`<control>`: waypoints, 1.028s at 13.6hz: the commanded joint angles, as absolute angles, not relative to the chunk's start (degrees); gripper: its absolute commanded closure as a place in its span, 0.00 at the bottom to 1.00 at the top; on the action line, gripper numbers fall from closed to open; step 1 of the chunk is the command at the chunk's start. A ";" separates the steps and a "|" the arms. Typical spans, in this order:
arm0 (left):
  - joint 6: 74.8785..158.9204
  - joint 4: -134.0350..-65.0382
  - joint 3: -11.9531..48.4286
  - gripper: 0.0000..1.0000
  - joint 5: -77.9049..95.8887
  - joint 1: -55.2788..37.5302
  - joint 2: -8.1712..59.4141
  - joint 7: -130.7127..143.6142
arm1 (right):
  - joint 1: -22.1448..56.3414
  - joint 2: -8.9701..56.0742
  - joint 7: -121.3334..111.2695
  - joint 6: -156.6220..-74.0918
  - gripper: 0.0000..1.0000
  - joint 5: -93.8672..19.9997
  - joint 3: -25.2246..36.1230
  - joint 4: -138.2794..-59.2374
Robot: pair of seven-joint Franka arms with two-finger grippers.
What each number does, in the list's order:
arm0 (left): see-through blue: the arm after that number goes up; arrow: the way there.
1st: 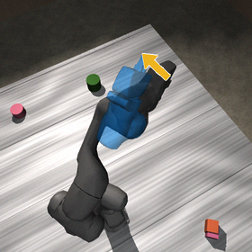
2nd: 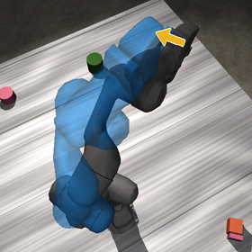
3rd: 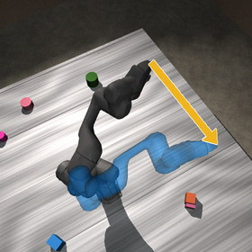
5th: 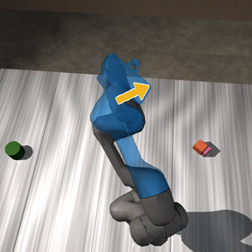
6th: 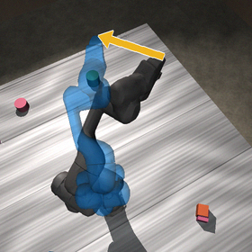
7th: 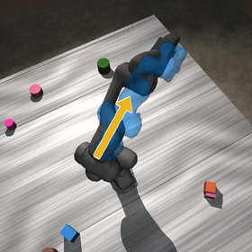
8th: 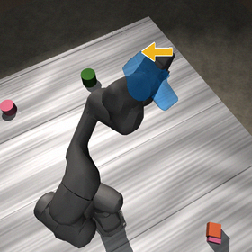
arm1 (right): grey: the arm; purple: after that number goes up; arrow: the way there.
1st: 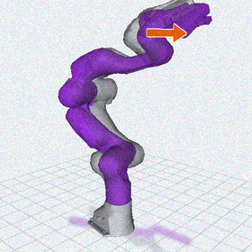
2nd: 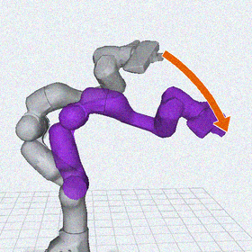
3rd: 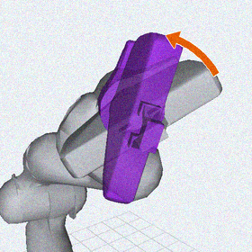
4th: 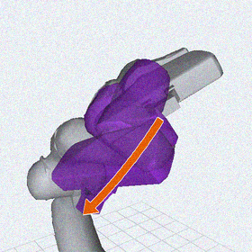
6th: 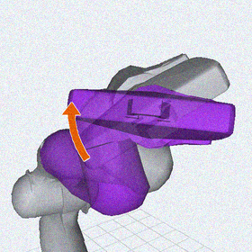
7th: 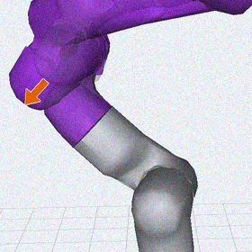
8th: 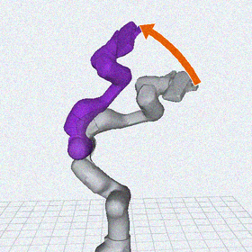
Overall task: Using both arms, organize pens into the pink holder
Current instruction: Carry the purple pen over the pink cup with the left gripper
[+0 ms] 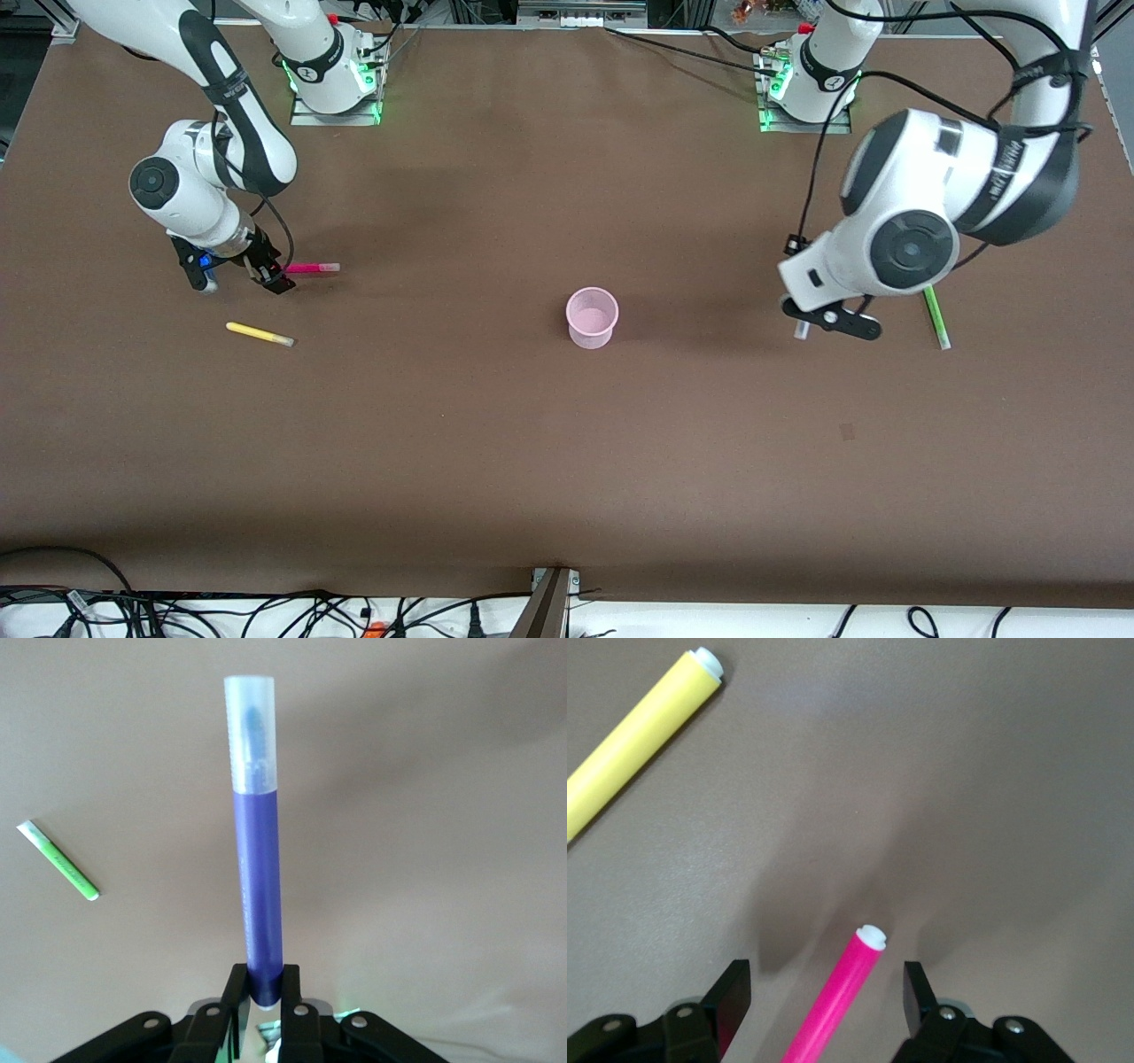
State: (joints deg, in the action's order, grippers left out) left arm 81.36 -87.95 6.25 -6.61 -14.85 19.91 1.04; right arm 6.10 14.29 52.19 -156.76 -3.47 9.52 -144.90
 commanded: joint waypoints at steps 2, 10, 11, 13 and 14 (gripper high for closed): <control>76.91 -84.03 5.63 1.00 -13.25 -26.68 22.32 0.97 | 6.07 14.59 52.73 -158.29 0.27 -3.96 9.23 -145.55; 68.73 -77.96 5.54 1.00 -39.17 -49.64 35.15 0.62 | 6.15 14.50 52.30 -158.12 0.88 -3.87 9.05 -145.46; 68.90 -77.96 5.54 1.00 -41.03 -51.40 36.03 0.44 | 6.07 14.50 52.12 -158.03 0.93 -3.87 9.05 -145.46; 70.56 -76.56 5.45 1.00 -43.05 -51.77 36.56 -9.16 | 6.15 14.33 51.60 -157.85 1.00 -3.87 8.96 -145.46; 72.06 -75.25 5.36 1.00 -44.72 -51.77 36.82 -14.80 | 6.07 14.15 50.81 -157.85 1.00 -3.87 8.96 -145.37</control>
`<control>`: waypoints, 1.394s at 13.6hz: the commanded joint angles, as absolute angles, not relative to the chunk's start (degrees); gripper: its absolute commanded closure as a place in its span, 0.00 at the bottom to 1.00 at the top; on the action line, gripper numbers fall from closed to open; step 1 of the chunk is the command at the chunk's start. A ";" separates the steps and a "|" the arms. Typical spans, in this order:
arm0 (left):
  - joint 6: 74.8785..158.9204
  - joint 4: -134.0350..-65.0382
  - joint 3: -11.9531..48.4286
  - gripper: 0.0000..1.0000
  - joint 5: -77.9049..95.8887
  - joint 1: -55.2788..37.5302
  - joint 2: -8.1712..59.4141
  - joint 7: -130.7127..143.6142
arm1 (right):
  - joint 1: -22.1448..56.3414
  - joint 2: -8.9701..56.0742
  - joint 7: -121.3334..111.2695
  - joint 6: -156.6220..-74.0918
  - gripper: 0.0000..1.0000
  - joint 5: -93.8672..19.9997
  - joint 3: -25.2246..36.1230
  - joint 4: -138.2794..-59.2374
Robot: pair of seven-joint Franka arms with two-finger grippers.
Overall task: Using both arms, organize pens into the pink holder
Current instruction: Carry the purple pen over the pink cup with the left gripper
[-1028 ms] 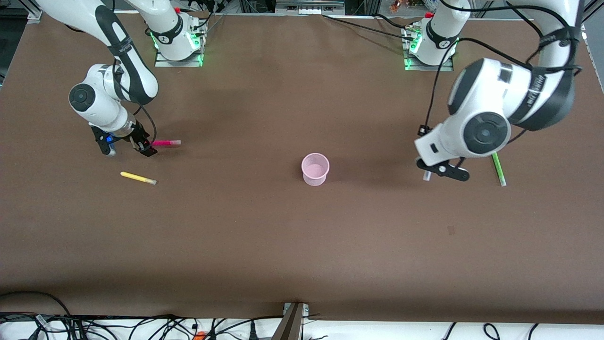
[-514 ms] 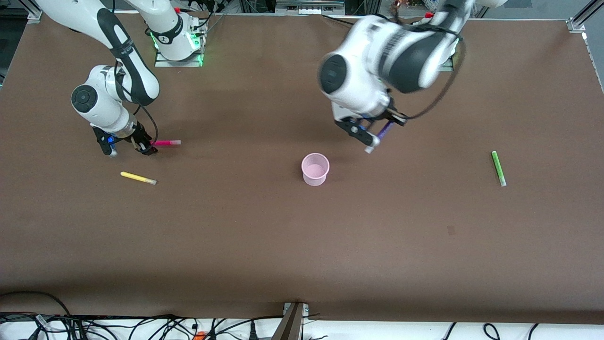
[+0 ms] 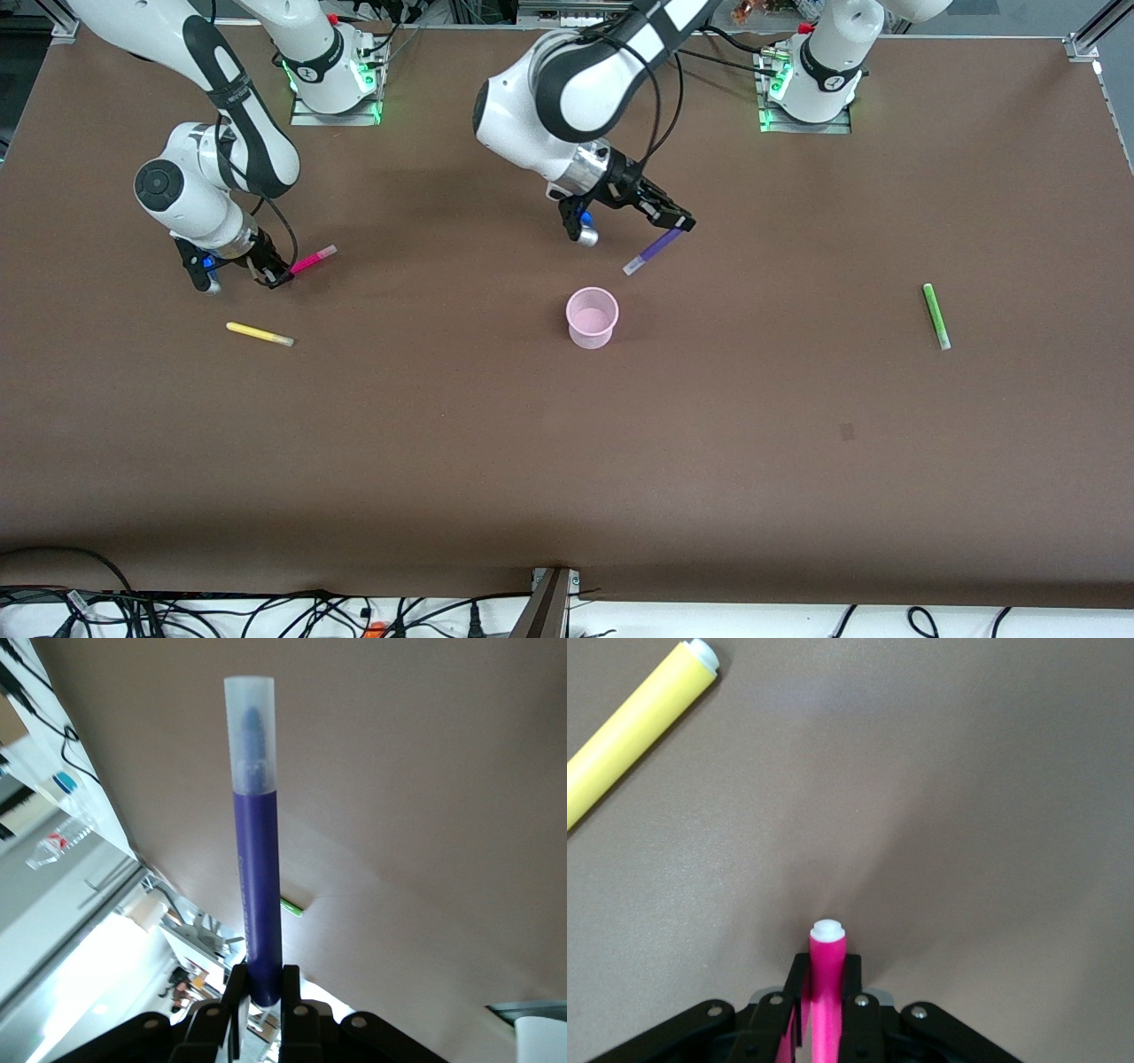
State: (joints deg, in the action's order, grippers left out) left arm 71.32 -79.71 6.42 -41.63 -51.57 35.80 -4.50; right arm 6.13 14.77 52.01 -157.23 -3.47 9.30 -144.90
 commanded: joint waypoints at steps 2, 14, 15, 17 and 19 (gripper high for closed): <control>73.99 -73.40 4.92 1.00 -45.00 -51.68 38.40 -19.06 | 6.15 13.36 50.45 -157.59 1.00 -3.87 8.88 -145.20; 78.14 -66.54 -1.03 1.00 -48.52 -57.46 51.05 -20.92 | 6.06 11.34 47.55 -153.72 1.00 -3.60 8.17 -142.65; 78.13 -65.84 -4.10 1.00 -48.43 -60.18 52.02 -20.92 | 6.06 11.34 47.46 -153.72 1.00 -3.52 8.17 -142.56; 78.13 -64.43 -6.59 1.00 -48.34 -61.61 53.61 -20.92 | 6.06 11.43 47.11 -153.72 1.00 -3.60 8.17 -142.56; 78.31 -64.34 -6.68 1.00 -48.34 -61.87 53.79 -19.87 | 6.06 11.43 47.11 -153.72 1.00 -3.60 8.17 -142.56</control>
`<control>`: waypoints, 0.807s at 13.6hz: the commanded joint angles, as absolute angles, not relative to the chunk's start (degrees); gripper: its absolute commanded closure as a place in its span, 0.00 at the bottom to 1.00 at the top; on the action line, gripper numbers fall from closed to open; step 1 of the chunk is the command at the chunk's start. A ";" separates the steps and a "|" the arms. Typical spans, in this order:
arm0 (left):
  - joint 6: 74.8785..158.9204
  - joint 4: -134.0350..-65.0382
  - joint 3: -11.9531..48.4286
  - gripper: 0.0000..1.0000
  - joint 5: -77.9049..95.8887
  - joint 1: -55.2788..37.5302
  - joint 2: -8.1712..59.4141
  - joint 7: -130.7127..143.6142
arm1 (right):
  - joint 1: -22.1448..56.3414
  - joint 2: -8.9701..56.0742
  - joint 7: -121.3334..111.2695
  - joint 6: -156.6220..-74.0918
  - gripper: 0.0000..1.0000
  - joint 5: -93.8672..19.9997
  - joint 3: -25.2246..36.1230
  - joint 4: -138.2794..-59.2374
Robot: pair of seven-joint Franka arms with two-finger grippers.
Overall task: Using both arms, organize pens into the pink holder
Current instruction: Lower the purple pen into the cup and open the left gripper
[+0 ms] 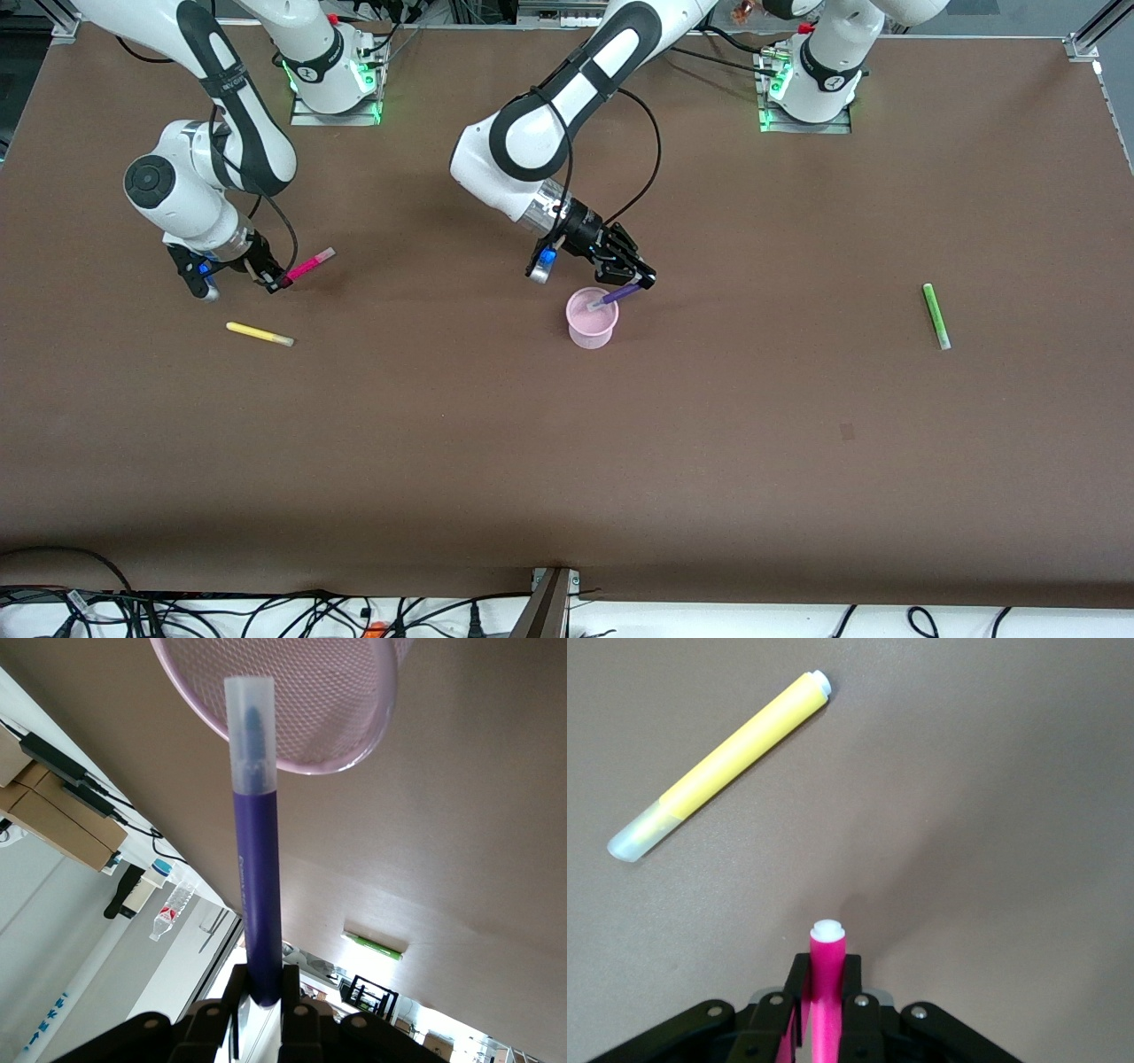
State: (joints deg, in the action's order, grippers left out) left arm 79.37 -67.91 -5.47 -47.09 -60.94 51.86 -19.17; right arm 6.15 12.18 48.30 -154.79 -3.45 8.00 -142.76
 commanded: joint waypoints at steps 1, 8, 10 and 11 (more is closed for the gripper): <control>78.31 -64.34 -6.77 0.91 -48.43 -62.05 53.79 -19.08 | 6.06 11.43 47.11 -153.72 1.00 -3.60 8.17 -142.56; 73.83 -63.37 -6.77 0.00 -47.73 -61.70 50.47 -22.24 | 6.06 9.06 47.11 -149.62 1.00 -3.60 8.35 -141.25; 73.74 -63.37 -6.50 0.00 -43.89 -58.56 46.42 -22.06 | 5.98 7.83 47.02 -141.98 1.00 -3.60 8.87 -137.57; 73.91 -63.37 -6.68 0.00 -40.73 -56.45 44.32 -22.06 | 5.98 6.87 47.02 -138.81 1.00 -3.60 9.14 -136.07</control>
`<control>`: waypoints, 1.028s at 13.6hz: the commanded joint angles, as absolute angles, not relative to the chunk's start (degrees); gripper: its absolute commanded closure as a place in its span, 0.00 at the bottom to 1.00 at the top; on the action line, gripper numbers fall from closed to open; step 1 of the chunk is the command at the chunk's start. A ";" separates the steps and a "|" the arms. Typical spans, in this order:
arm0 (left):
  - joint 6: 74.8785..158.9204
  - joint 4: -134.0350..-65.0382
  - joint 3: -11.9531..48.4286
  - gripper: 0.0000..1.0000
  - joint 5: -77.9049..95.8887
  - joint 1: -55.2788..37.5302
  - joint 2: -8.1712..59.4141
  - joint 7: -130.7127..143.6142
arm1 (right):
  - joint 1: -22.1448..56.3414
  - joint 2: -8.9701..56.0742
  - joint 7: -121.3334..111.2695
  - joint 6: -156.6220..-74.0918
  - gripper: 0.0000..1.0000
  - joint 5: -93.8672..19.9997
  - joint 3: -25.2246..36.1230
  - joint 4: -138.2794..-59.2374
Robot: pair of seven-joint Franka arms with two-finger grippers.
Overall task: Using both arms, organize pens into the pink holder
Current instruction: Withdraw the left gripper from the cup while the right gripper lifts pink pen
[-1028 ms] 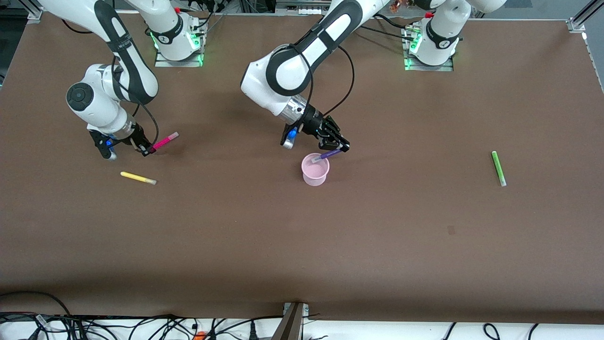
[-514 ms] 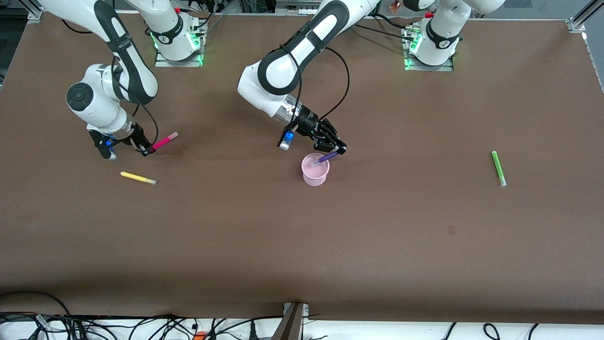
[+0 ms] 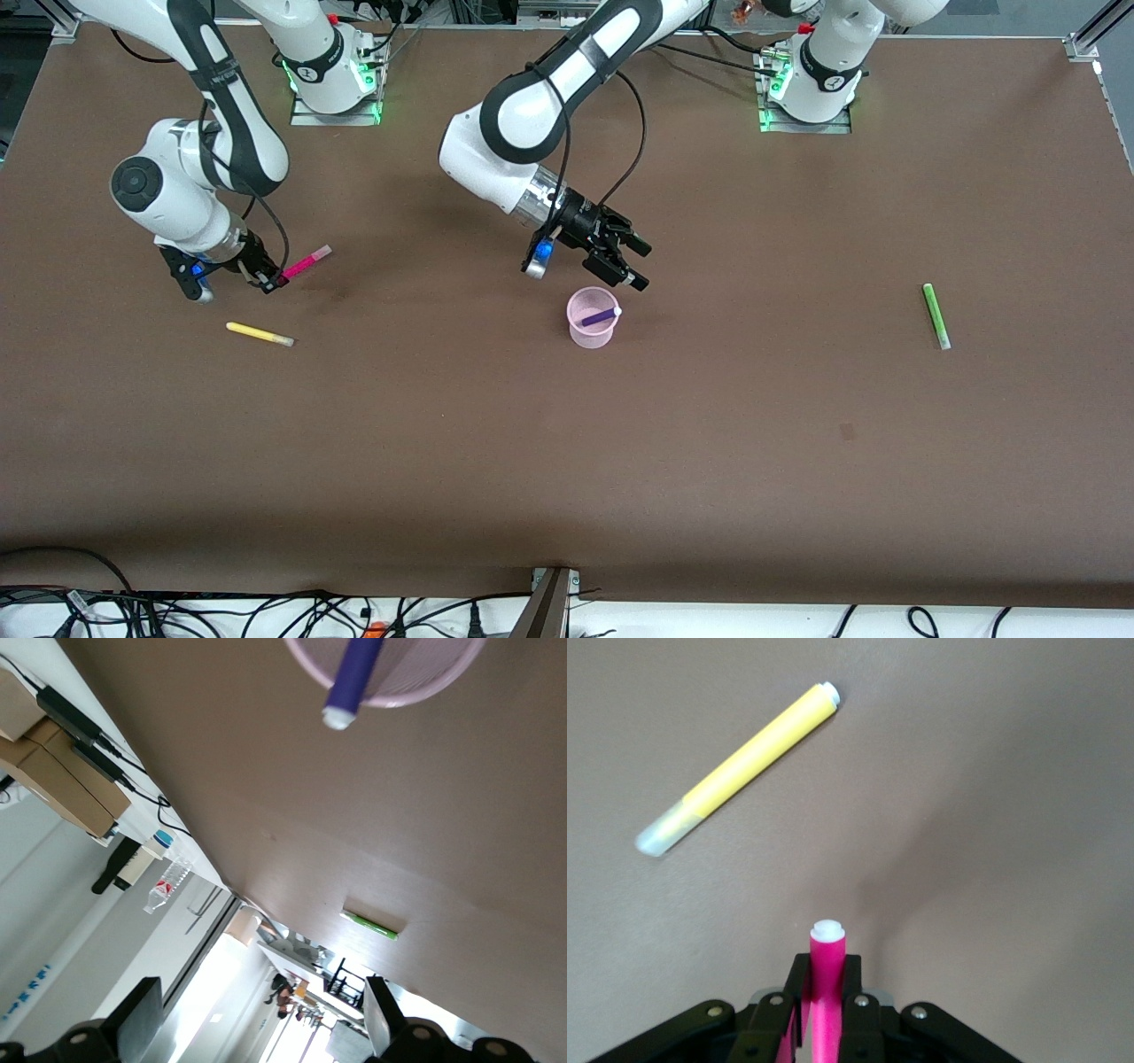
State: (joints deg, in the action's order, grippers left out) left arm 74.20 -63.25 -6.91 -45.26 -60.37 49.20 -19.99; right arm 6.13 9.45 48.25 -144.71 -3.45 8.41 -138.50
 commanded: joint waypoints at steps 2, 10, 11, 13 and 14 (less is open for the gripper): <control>74.09 -63.46 -6.50 0.00 -34.75 -49.87 38.78 -22.06 | 5.98 4.76 47.02 -131.09 1.00 -3.60 9.23 -132.12; 75.85 -63.54 -6.85 0.00 -6.26 -23.22 30.85 -20.57 | 9.91 4.48 52.37 -97.39 1.00 -2.81 8.96 -105.84; 75.94 -64.15 -6.86 0.00 -6.24 -21.64 30.15 -18.57 | 11.93 4.74 55.25 -96.86 1.00 -2.64 8.96 -104.25; 78.99 -66.95 -6.77 0.00 -6.07 -18.91 27.97 -11.81 | 16.59 6.32 62.02 -96.50 1.00 -2.11 8.96 -100.91; 83.02 -71.32 -6.68 0.00 -6.06 -18.72 25.17 -8.65 | 19.48 7.37 65.01 -96.50 1.00 -0.54 8.96 -99.07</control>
